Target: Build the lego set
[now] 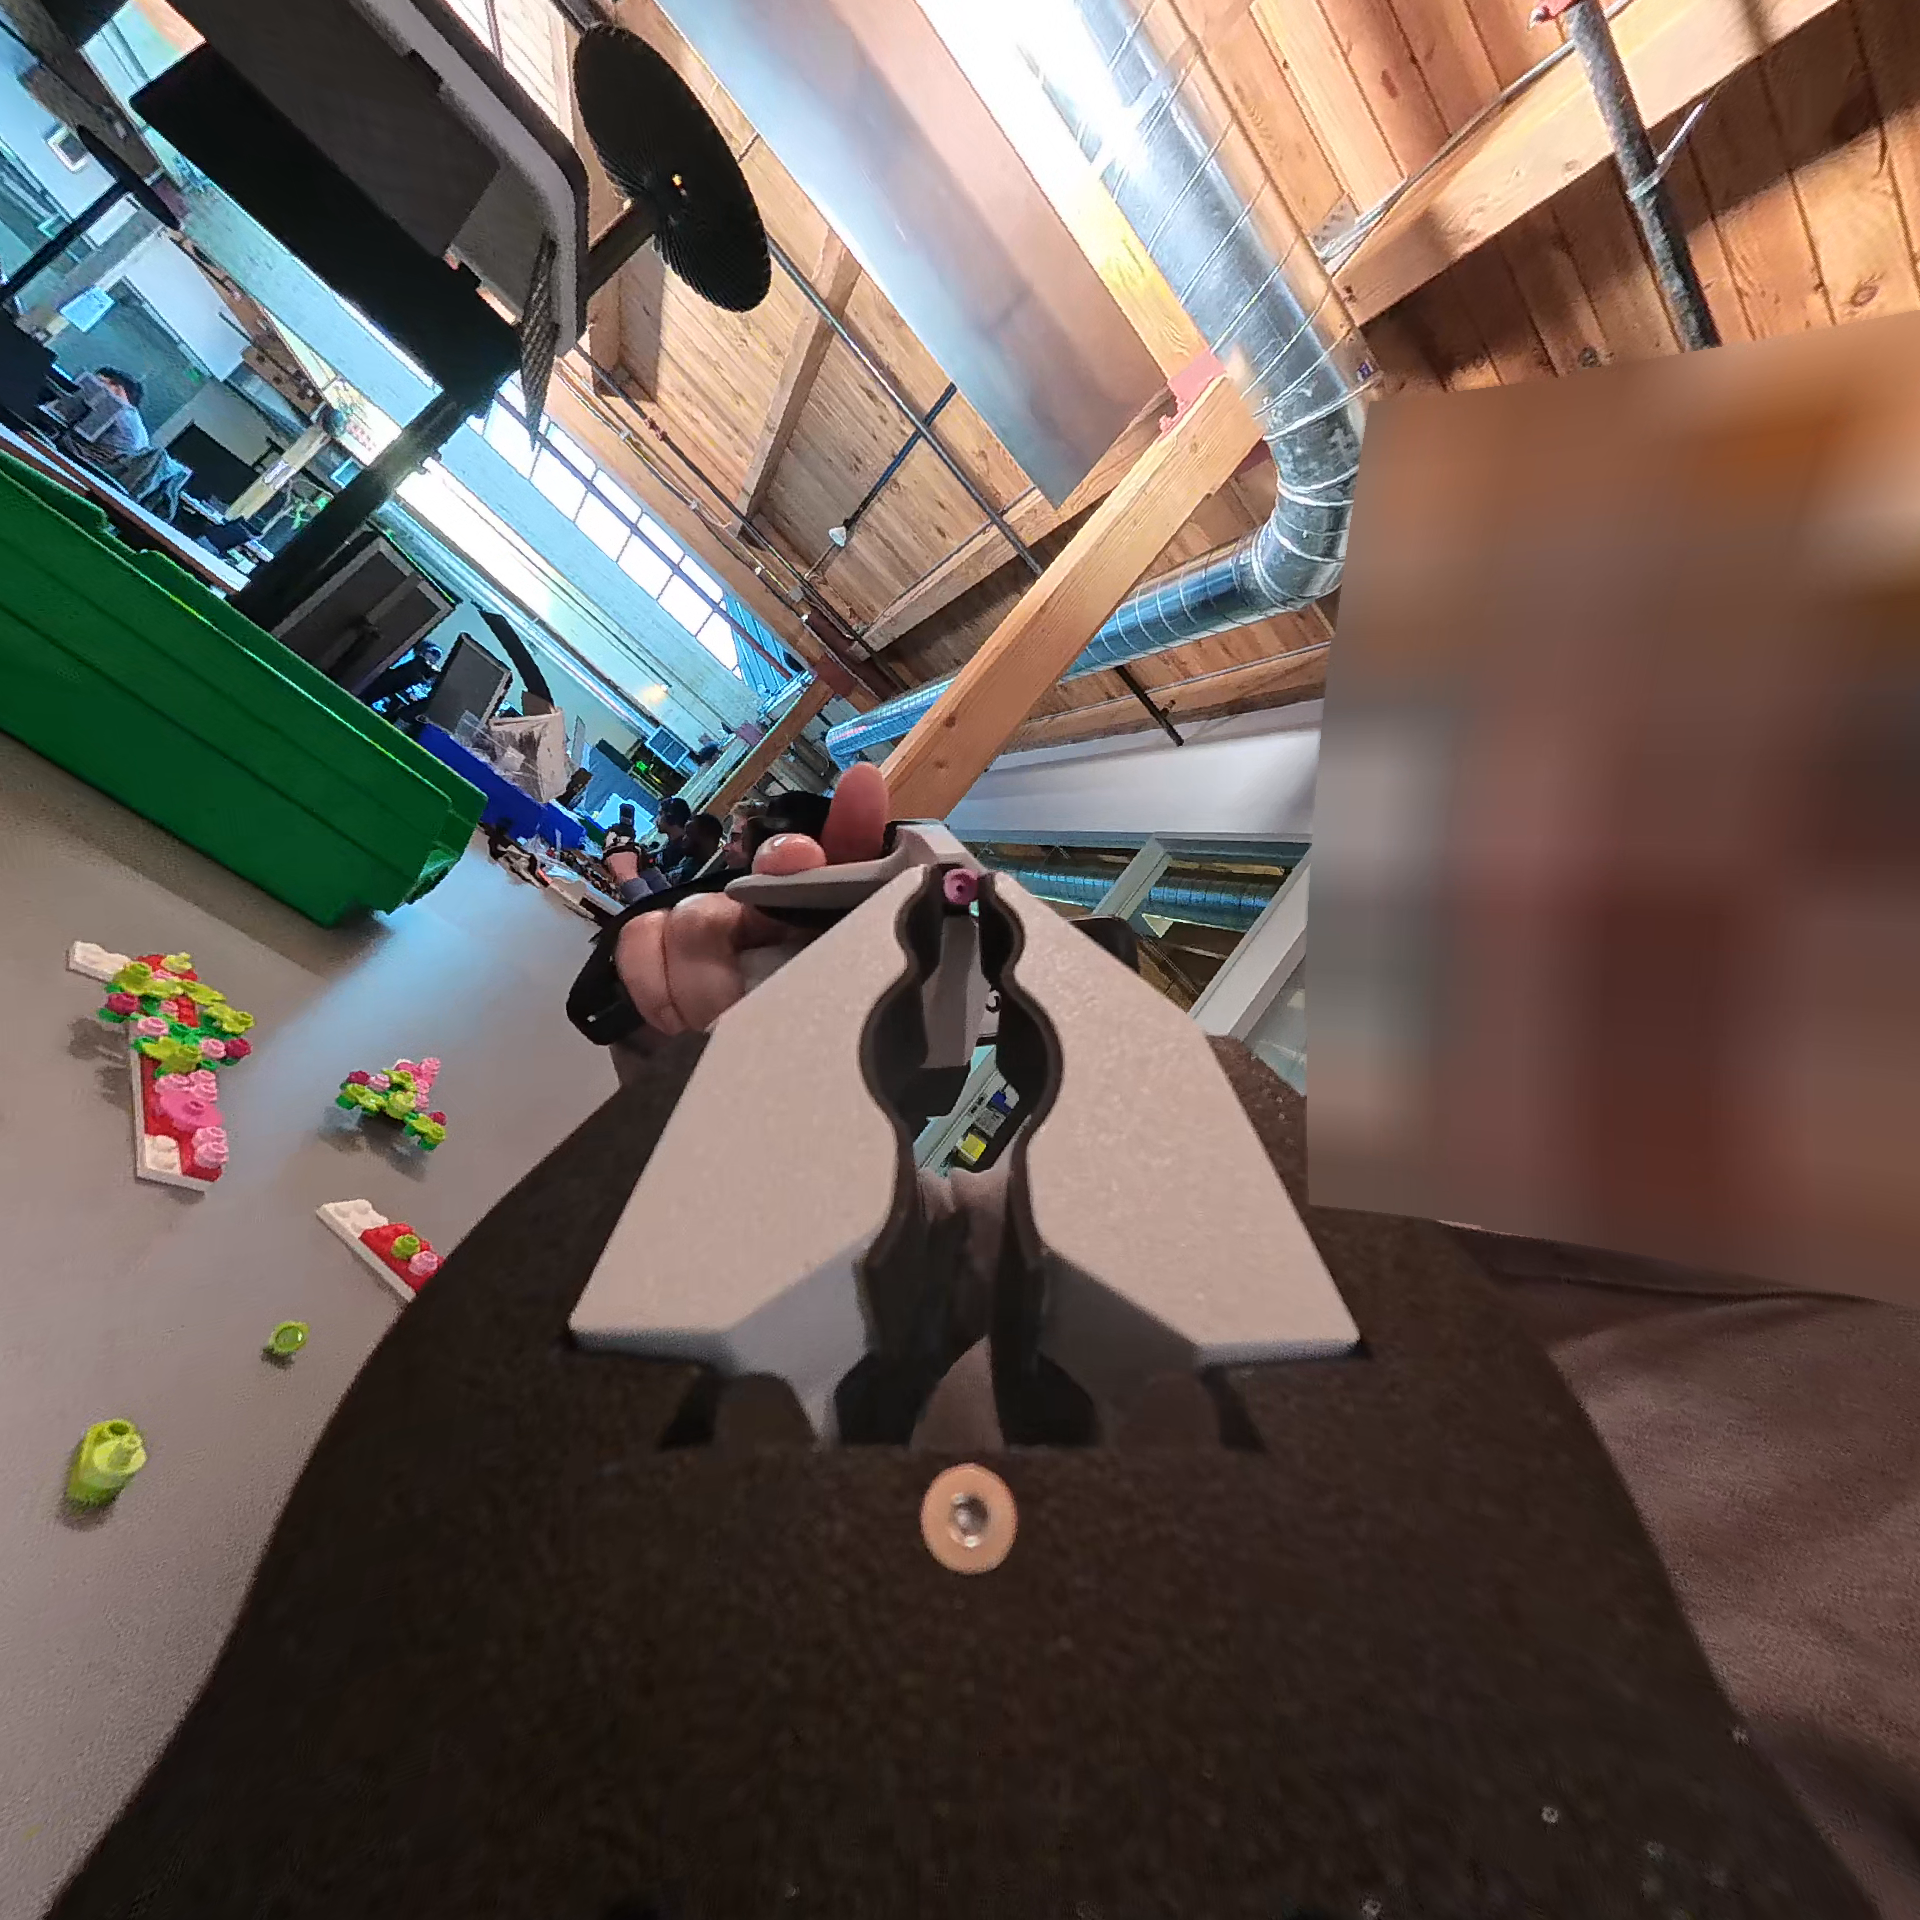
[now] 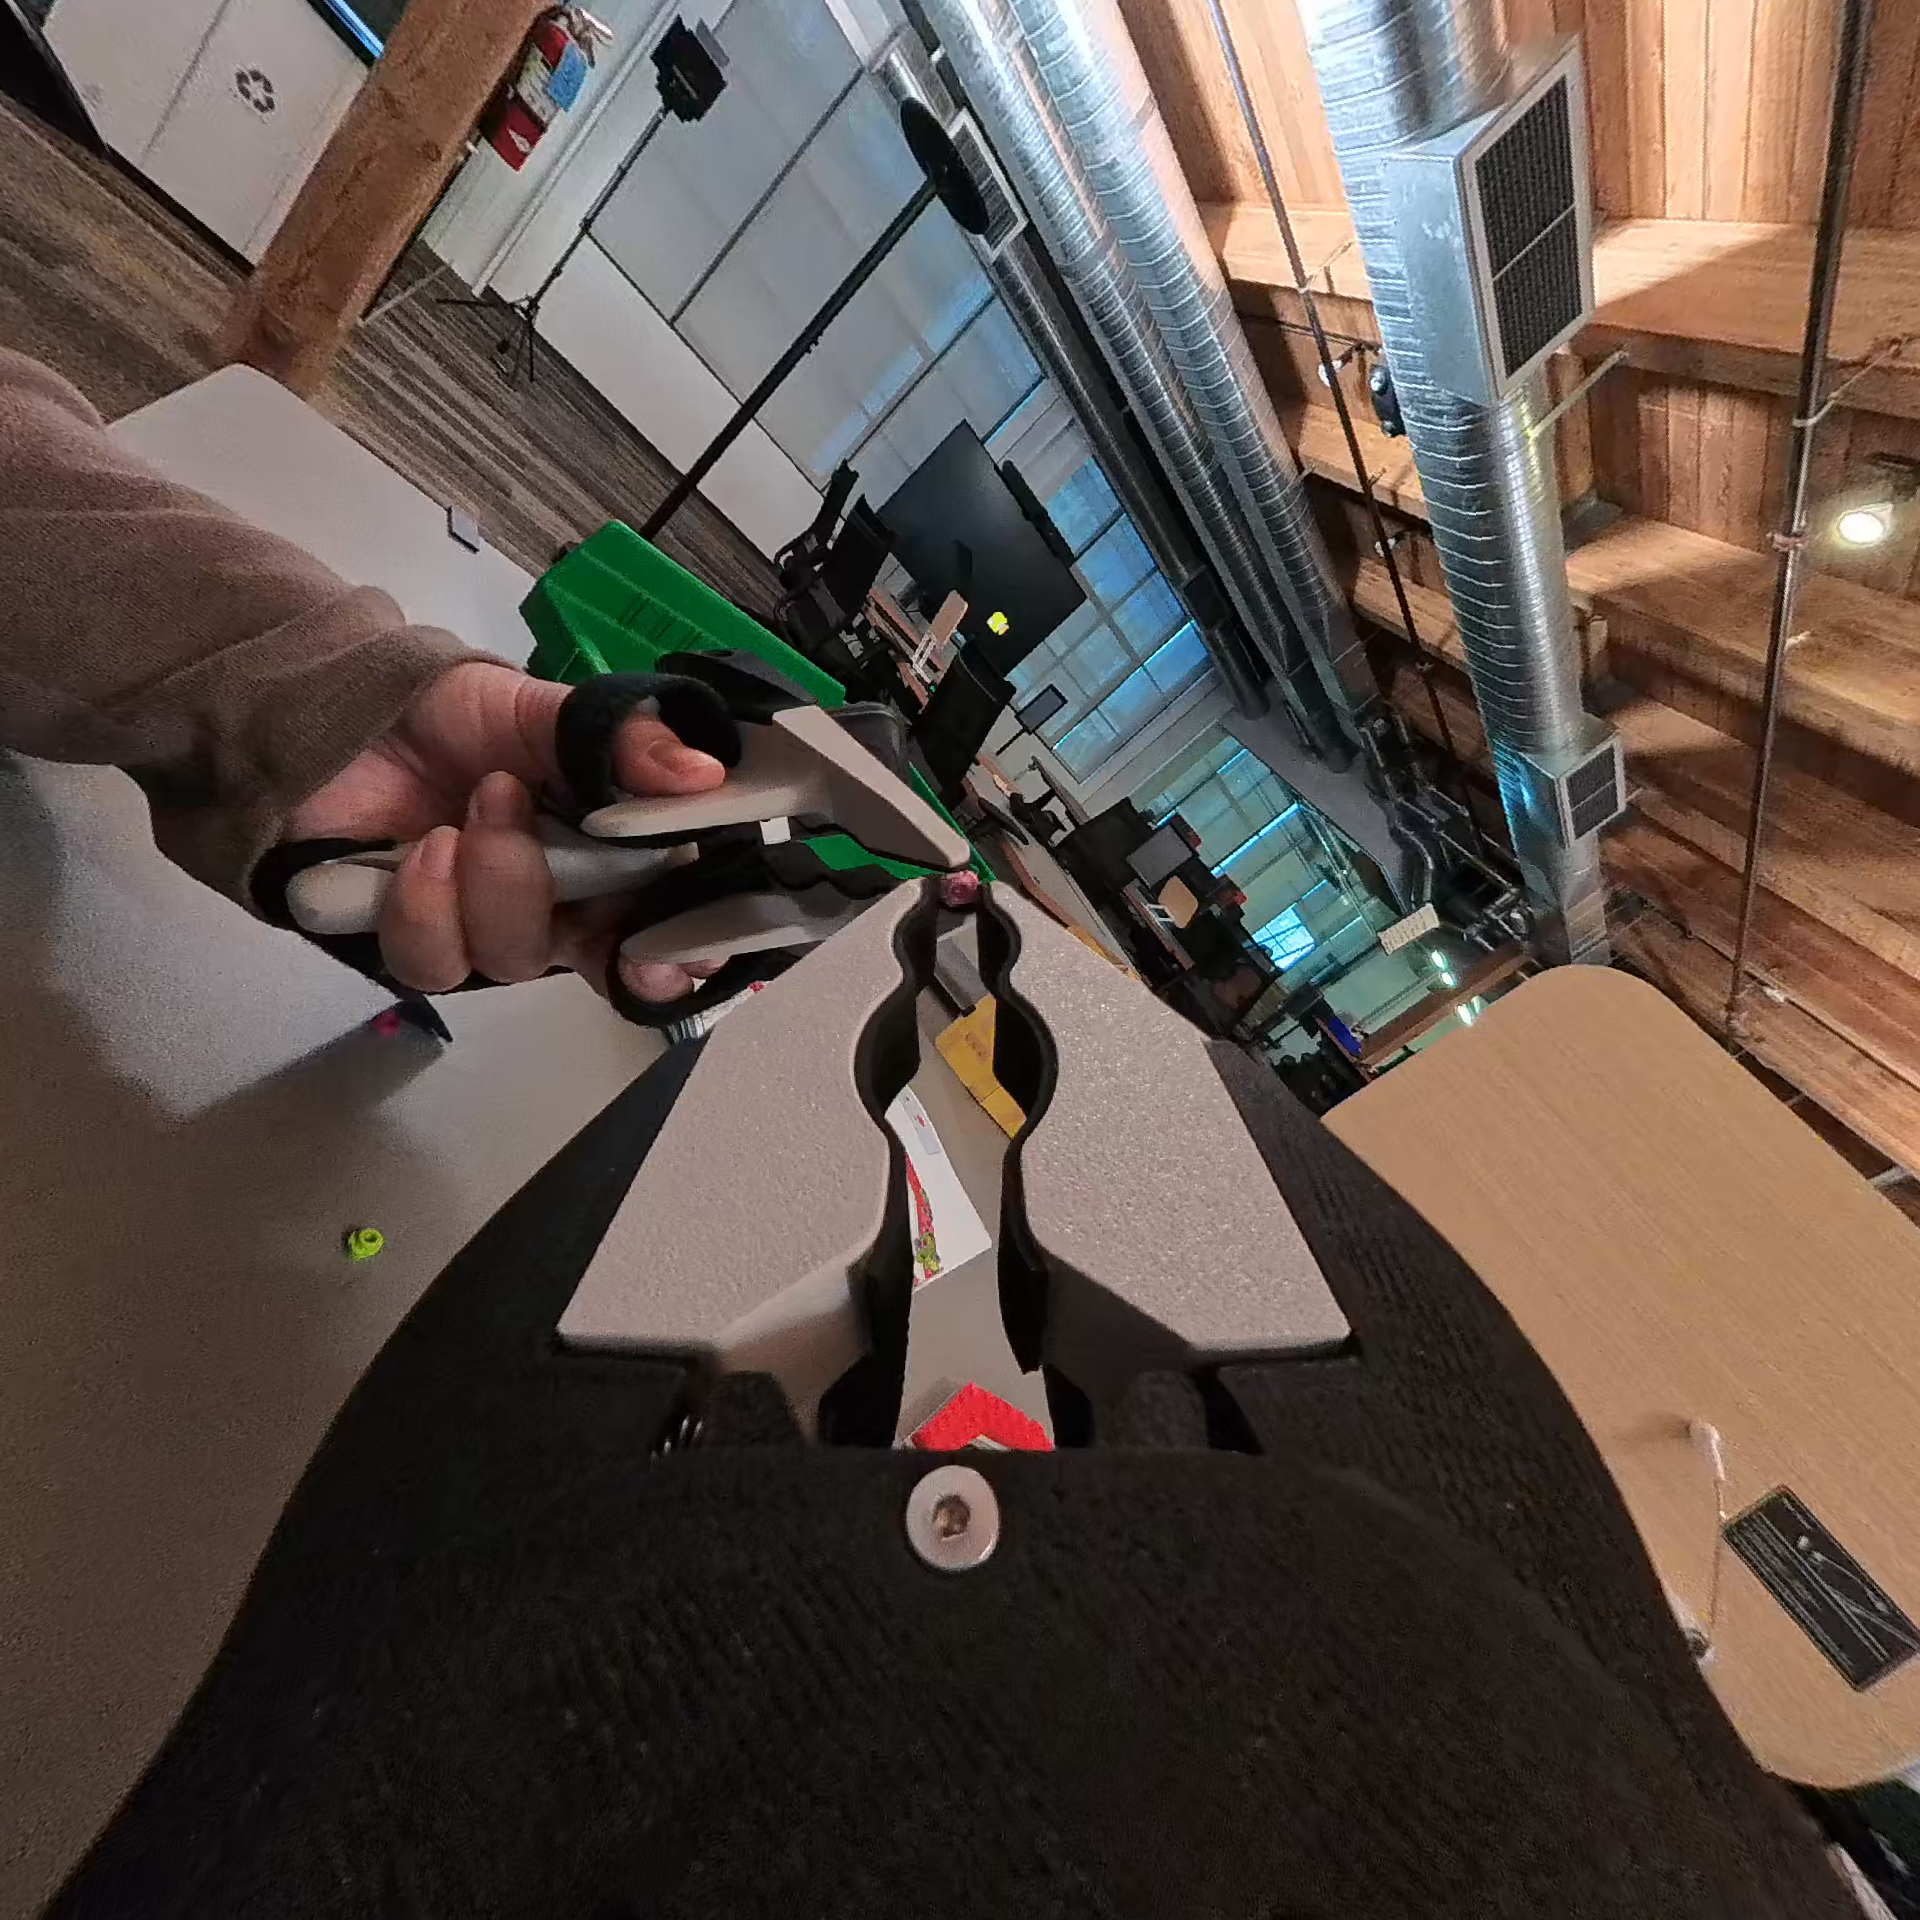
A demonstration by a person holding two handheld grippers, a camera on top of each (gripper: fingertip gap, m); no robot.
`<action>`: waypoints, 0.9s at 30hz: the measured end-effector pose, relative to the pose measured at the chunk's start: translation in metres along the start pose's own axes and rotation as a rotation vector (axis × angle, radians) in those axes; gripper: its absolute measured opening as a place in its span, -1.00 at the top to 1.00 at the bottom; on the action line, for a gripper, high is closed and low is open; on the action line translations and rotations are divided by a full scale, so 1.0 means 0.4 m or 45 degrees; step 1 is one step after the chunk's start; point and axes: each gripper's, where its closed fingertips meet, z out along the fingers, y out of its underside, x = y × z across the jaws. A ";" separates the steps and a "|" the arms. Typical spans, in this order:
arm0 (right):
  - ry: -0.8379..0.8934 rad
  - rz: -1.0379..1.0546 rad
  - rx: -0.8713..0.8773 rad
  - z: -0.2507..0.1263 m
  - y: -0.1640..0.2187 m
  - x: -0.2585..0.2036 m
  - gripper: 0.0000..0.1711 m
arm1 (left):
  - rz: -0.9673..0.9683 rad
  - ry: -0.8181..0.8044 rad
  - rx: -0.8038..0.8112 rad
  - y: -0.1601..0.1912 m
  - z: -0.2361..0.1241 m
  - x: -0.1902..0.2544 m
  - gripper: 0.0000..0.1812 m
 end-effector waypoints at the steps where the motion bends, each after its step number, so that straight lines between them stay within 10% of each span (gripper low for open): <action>1: 0.000 0.001 -0.003 0.000 0.002 0.000 0.93 | -0.002 0.001 0.001 0.000 0.000 -0.001 0.95; 12: 0.004 0.034 -0.082 -0.022 0.056 0.017 0.95 | 0.009 -0.093 -0.027 -0.003 0.012 -0.054 0.92; 16: 0.049 0.024 -0.147 -0.052 0.097 0.051 0.95 | 0.094 -0.177 -0.045 -0.042 0.005 -0.084 0.63; 22: 0.154 0.153 -0.379 -0.140 0.268 0.145 0.95 | 0.751 -0.686 -0.822 0.022 -0.045 -0.301 0.55; 27: 0.054 0.286 -0.545 -0.184 0.373 0.128 0.95 | 1.128 -0.626 -1.433 0.068 -0.070 -0.430 0.47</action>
